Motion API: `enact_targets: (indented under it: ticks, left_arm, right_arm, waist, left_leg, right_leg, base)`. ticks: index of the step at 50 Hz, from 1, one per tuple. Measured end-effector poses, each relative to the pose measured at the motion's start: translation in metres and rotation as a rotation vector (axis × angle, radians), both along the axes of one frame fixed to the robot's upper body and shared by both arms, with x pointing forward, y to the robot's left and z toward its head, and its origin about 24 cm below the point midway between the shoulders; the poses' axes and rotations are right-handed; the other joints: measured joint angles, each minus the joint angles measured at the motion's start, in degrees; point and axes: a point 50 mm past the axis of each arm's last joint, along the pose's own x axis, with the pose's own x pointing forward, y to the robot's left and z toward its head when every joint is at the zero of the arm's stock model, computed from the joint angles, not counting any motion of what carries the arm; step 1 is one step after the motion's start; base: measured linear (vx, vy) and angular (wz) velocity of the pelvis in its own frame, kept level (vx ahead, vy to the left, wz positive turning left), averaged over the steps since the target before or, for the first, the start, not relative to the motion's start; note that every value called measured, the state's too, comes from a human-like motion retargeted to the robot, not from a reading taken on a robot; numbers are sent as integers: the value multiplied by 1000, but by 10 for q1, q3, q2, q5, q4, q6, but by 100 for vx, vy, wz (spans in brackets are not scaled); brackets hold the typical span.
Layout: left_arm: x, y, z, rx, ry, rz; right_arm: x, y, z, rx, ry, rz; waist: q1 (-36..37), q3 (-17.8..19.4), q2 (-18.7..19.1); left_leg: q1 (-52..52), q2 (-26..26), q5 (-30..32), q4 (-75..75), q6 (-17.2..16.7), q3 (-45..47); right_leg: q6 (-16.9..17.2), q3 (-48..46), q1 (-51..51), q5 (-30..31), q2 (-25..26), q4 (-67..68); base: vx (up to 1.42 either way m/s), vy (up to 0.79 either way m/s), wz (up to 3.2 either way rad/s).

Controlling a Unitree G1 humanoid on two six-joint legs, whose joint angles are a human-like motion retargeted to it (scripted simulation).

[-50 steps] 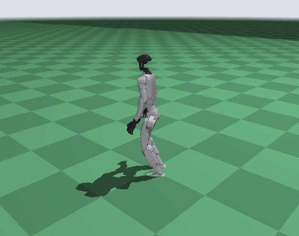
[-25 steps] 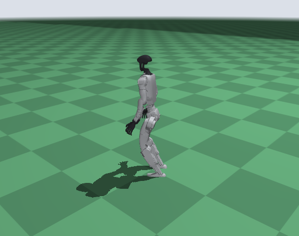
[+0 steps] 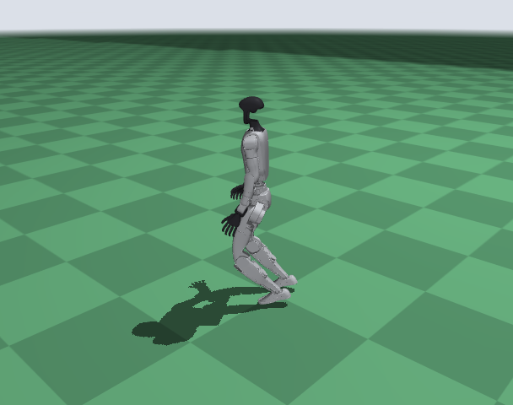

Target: Run

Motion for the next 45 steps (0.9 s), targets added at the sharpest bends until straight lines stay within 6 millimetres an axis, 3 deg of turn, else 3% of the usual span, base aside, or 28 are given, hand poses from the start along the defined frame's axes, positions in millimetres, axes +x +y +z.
enact_targets:
  ticks: [4, 10, 13, 17, 19, 23, 28, 32, 35, 40, 45]
  left_arm:
    - [-5, -9, -3, -28, 20, -50]
    - [13, -21, 1, -68, -13, -209]
    - [18, -25, 3, -79, -36, -260]
    - [33, -26, 10, -72, -101, -264]
    - [37, -25, 12, -71, -121, -230]
    - [19, -24, 6, -105, -74, -178]
    - [-12, -28, -3, -169, 10, -164]
    - [-20, -34, -4, -213, 20, -200]
    - [-11, -36, 1, -232, -16, -254]
    - [17, -38, 15, -235, -135, -337]
    - [47, -39, 33, -215, -274, -357]
  right_arm:
    - [1, 4, 0, 3, 7, 48]
    - [20, 6, 8, 25, -36, 91]
    - [25, 10, 10, 43, -53, 101]
    - [40, 17, 15, 54, -82, 144]
    - [46, 23, 16, 65, -88, 165]
    - [27, 27, 4, 82, -17, 159]
    - [0, 24, -9, 91, 75, 114]
    - [-10, 19, -12, 88, 114, 98]
    - [-10, 13, -10, 87, 105, 91]
    - [-1, 11, -5, 92, 60, 82]
    - [7, 16, -3, 103, 39, 89]
  waist:
    - [-8, -10, -3]
    - [-16, -26, 6]
    - [-17, -23, 7]
    - [-9, -3, 4]
    - [-6, 5, 2]
    - [-19, 1, -17]
    - [-23, -15, -11]
    - [-31, -28, -6]
    - [-33, -33, 1]
    - [-31, -36, 8]
    - [-19, -21, 2]
  left_leg:
    - [-10, -11, 67, -27, -19, 10]
    - [-51, -16, 58, -82, -19, 3]
    - [-74, -15, -2, -29, 0, -8]
    - [-88, -3, -141, 78, 49, -9]
    - [-95, 7, -169, 109, 62, -2]
    - [-33, -20, -152, 75, 64, 10]
    - [47, -25, -6, -24, 17, 13]
    - [52, -17, 69, -58, -6, 31]
    - [42, -7, 65, -72, -8, 43]
    - [17, 6, 7, -65, 5, 47]
    - [1, 12, -138, 21, 46, 34]
  right_leg:
    - [19, 5, -29, 61, -4, 18]
    - [21, 32, -86, 50, 25, -48]
    - [-1, 46, -106, -15, 39, -5]
    - [-50, 42, -112, -185, 43, 97]
    - [-58, 38, -115, -206, 45, 118]
    - [-40, 38, -60, -187, 12, 125]
    - [4, 18, -9, 15, -14, 68]
    - [23, 8, -29, 82, -19, 44]
    - [28, 5, -51, 80, -8, 6]
    - [22, 14, -82, 52, 16, -31]
    - [-18, 14, -100, -74, 25, 50]
  base:
    - [36, 5, 41]
    - [34, 2, 37]
    - [29, 1, 23]
    - [34, 3, 18]
    - [33, 5, 13]
    - [49, 7, 50]
    - [49, 5, 25]
    - [38, 2, 46]
    - [31, 0, 47]
    - [21, -2, 39]
    - [12, -4, 42]
